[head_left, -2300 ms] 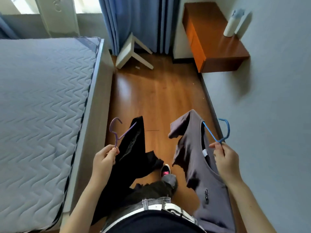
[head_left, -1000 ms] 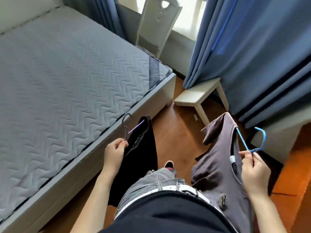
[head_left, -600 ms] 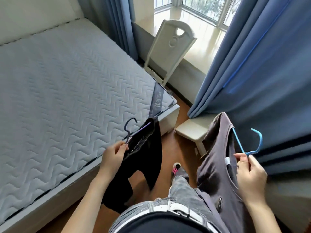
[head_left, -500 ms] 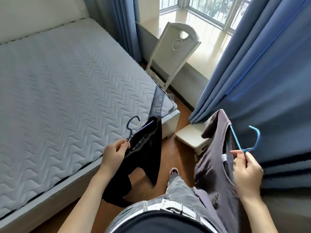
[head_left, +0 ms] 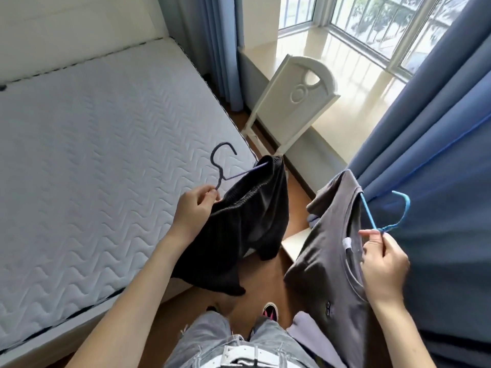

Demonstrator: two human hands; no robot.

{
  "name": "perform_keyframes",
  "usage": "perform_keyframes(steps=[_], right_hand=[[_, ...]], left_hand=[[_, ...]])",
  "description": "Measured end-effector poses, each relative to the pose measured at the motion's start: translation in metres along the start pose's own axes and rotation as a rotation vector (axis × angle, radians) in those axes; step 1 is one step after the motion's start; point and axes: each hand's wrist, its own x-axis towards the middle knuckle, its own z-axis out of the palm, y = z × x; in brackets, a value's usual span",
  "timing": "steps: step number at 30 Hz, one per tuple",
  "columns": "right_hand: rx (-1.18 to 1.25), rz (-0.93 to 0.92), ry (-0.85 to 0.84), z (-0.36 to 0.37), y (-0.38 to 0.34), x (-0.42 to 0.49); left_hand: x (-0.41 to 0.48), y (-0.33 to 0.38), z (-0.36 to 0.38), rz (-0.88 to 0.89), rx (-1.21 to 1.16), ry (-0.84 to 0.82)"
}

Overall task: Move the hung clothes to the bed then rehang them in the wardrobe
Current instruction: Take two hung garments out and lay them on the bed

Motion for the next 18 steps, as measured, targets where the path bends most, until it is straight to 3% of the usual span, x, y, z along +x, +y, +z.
perform_keyframes(steps=[10, 18], right_hand=[[0.090, 0.076, 0.077, 0.086, -0.053, 0.039], [0.034, 0.162, 0.112, 0.232, -0.144, 0.036]], left_hand=[[0.147, -0.028, -0.053, 0.039, -0.038, -0.016], [0.299, -0.114, -0.125, -0.042, -0.163, -0.107]])
